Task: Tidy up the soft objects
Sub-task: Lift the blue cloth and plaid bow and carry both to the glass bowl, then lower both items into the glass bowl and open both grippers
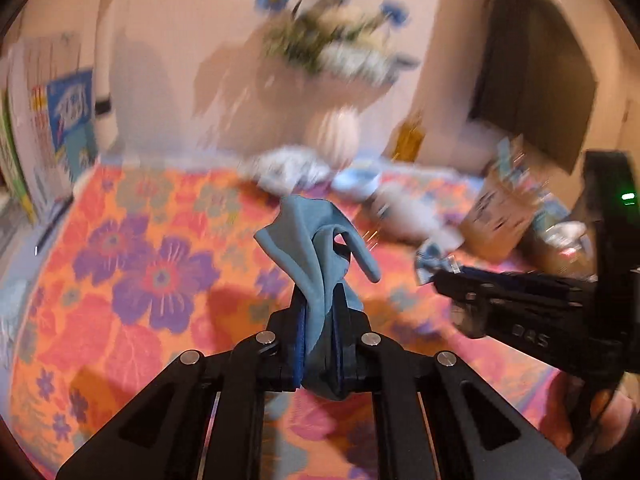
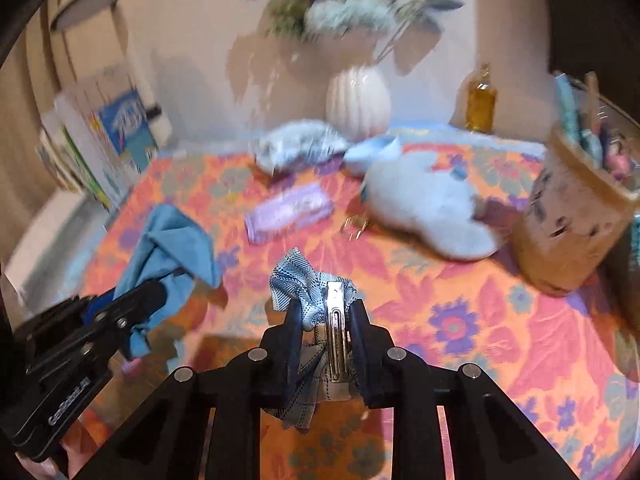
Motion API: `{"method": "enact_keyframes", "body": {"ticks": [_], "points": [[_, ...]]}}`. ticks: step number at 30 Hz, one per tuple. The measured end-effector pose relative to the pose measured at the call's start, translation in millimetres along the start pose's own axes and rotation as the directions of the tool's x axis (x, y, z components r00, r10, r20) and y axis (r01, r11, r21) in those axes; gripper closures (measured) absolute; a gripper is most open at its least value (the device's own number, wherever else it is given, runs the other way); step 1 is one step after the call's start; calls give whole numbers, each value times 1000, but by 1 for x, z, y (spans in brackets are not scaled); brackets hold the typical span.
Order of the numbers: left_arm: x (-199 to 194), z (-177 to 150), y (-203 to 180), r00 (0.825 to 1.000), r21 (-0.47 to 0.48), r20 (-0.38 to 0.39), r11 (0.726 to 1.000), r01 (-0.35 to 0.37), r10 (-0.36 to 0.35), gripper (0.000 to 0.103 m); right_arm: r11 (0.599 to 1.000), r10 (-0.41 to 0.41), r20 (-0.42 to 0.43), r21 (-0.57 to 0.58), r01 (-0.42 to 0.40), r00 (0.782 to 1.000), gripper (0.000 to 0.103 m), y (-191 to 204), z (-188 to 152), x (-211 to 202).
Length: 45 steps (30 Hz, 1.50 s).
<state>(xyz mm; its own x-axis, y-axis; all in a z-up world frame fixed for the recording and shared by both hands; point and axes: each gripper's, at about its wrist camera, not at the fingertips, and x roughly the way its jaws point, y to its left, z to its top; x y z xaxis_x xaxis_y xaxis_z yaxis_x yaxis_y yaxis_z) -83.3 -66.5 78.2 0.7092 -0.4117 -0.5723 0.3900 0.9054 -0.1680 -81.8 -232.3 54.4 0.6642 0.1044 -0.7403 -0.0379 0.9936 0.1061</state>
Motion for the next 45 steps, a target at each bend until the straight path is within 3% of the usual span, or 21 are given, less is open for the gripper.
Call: {"method": "enact_keyframes", "body": {"ticks": [5, 8, 14, 18, 23, 27, 31, 35, 36, 37, 38, 39, 41, 45], "points": [[-33, 34, -36, 992, 55, 95, 996, 73, -78, 95, 999, -14, 122, 51, 8, 992, 81, -17, 16, -53], [-40, 53, -63, 987, 109, 131, 991, 78, -92, 95, 996, -42, 184, 91, 26, 982, 81, -36, 22, -84], [-48, 83, -135, 978, 206, 147, 972, 113, -145, 95, 976, -93, 288, 213, 31, 953, 81, -96, 31, -142], [-33, 102, -193, 967, 269, 119, 945, 187, -225, 95, 940, -211, 319, 324, 103, 924, 81, -150, 30, -176], [14, 116, -264, 941, 295, 10, 900, 320, -337, 95, 862, -325, 302, 485, 149, 896, 81, -228, 24, -197], [64, 118, -302, 914, 277, -73, 872, 402, -398, 95, 794, -369, 254, 586, 162, 894, 81, -280, 17, -198], [100, 113, -326, 908, 281, -129, 863, 419, -398, 95, 738, -406, 185, 644, 202, 895, 80, -317, 11, -186], [128, 107, -344, 904, 302, -174, 853, 426, -390, 95, 721, -397, 141, 659, 213, 907, 79, -333, 11, -169], [132, 105, -346, 900, 304, -188, 848, 435, -394, 94, 715, -402, 128, 663, 224, 907, 79, -335, 11, -165], [137, 103, -348, 891, 305, -210, 839, 451, -402, 87, 710, -404, 117, 665, 231, 907, 77, -337, 10, -162], [141, 100, -351, 887, 304, -231, 836, 457, -401, 79, 703, -401, 98, 671, 237, 911, 69, -338, 9, -159], [143, 97, -352, 888, 305, -239, 838, 453, -393, 68, 700, -395, 90, 674, 237, 914, 52, -340, 7, -156], [143, 91, -351, 888, 319, -241, 832, 454, -392, 61, 694, -382, 81, 683, 228, 921, 35, -342, 1, -153], [134, 85, -340, 880, 319, -269, 826, 464, -391, 61, 682, -389, 63, 691, 241, 919, 34, -340, -10, -158]]}}
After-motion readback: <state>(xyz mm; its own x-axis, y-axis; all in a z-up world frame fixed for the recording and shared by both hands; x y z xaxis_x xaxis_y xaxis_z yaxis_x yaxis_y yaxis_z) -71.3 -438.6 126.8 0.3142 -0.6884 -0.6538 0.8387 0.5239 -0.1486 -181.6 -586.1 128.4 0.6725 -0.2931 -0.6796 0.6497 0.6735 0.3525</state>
